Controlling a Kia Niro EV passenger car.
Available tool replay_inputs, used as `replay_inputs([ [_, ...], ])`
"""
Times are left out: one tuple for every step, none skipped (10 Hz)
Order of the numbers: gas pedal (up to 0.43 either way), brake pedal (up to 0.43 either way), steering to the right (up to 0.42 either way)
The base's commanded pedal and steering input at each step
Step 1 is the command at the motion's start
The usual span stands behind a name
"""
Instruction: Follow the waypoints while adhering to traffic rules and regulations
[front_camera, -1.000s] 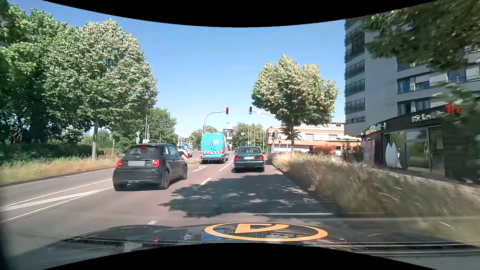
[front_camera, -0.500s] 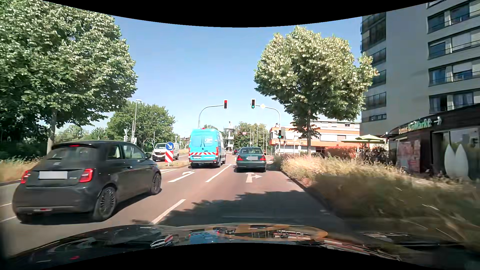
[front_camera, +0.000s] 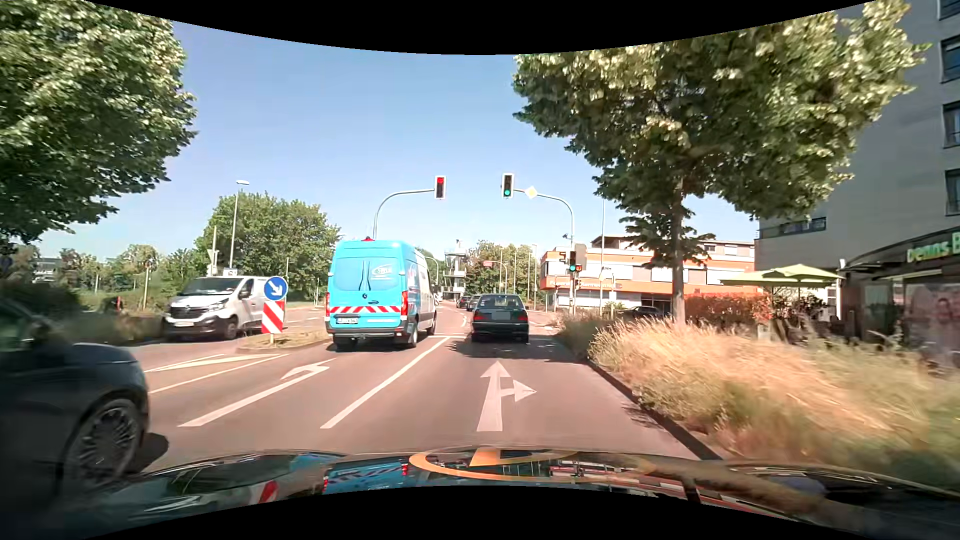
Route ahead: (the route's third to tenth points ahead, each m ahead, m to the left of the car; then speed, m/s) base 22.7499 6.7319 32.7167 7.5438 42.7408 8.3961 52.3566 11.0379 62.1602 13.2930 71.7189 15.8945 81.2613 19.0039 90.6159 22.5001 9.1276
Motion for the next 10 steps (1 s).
replay_inputs([
  [0.248,0.0,0.002],
  [0.248,0.0,-0.002],
  [0.248,0.0,-0.002],
  [0.248,0.0,-0.002],
  [0.248,0.0,-0.002],
  [0.26,0.0,-0.003],
  [0.28,0.0,-0.005],
  [0.287,0.0,-0.006],
  [0.299,0.0,-0.008],
  [0.299,0.0,-0.009],
])
